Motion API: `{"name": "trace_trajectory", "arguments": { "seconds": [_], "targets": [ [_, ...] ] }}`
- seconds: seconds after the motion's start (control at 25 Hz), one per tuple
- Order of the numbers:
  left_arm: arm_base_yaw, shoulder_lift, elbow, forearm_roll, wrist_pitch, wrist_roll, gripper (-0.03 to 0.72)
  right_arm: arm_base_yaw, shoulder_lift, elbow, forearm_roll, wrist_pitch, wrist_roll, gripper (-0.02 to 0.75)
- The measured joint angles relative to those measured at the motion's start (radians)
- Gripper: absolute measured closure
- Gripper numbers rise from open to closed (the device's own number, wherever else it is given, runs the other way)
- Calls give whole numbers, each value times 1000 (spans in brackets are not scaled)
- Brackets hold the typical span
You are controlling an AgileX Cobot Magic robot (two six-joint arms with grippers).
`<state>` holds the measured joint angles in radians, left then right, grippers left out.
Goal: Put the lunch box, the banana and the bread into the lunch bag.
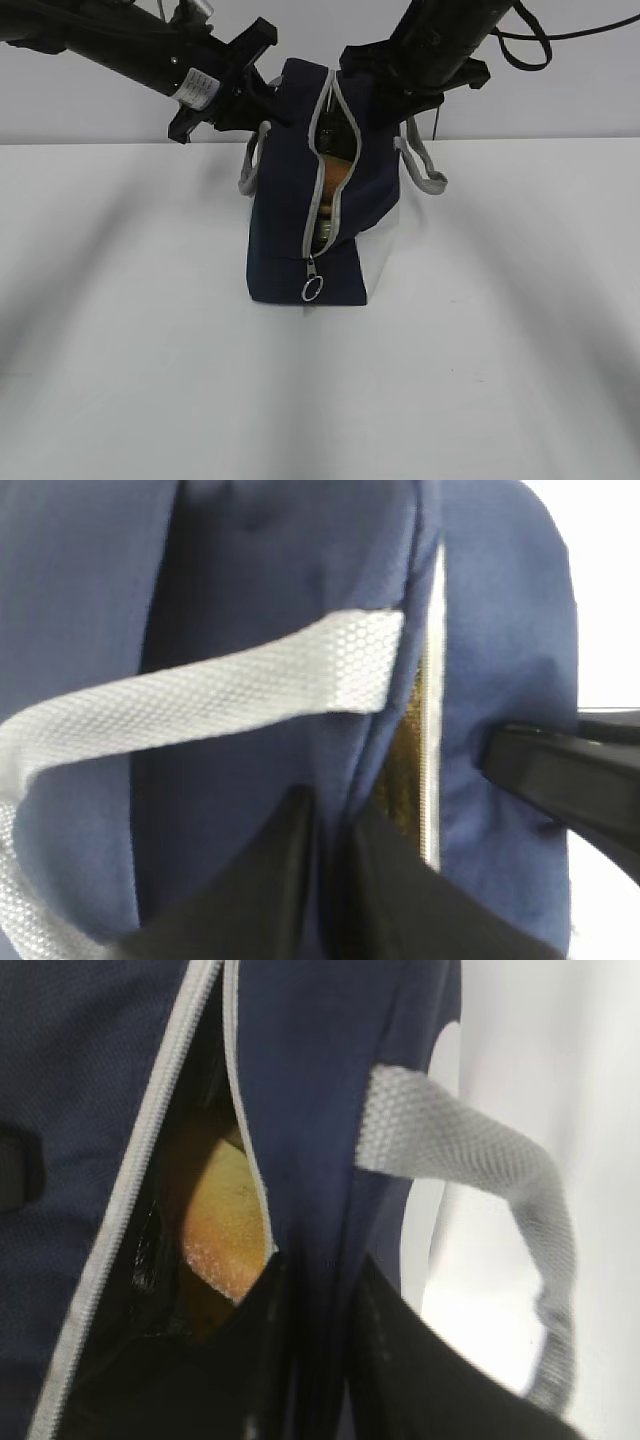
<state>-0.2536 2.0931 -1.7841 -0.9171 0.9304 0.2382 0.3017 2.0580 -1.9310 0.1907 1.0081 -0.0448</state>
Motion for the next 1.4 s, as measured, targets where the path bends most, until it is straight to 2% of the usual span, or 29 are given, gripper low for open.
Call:
{"name": "trace_trajectory", "arguments": {
  "seconds": [0.2, 0.36, 0.68, 1.04, 1.28, 1.4],
  "targets": [
    [30, 0, 0, -18, 42, 0, 372, 0, 0, -42, 0, 64, -18, 397],
    [65, -5, -2, -58, 78, 0, 293, 0, 0, -99, 0, 119, -25, 342],
    [142, -101, -9, -55, 208, 0, 282, 4, -105, -111, 0, 204, -59, 333],
    [151, -220, -10, 178, 293, -4, 282, 108, -276, -68, -17, 243, -70, 333],
    [148, -293, -10, 210, 302, -11, 291, 206, -339, 21, -100, 247, -62, 333],
    [133, -328, -10, 272, 304, -34, 316, 230, -361, 96, -110, 247, -52, 333]
  ]
}}
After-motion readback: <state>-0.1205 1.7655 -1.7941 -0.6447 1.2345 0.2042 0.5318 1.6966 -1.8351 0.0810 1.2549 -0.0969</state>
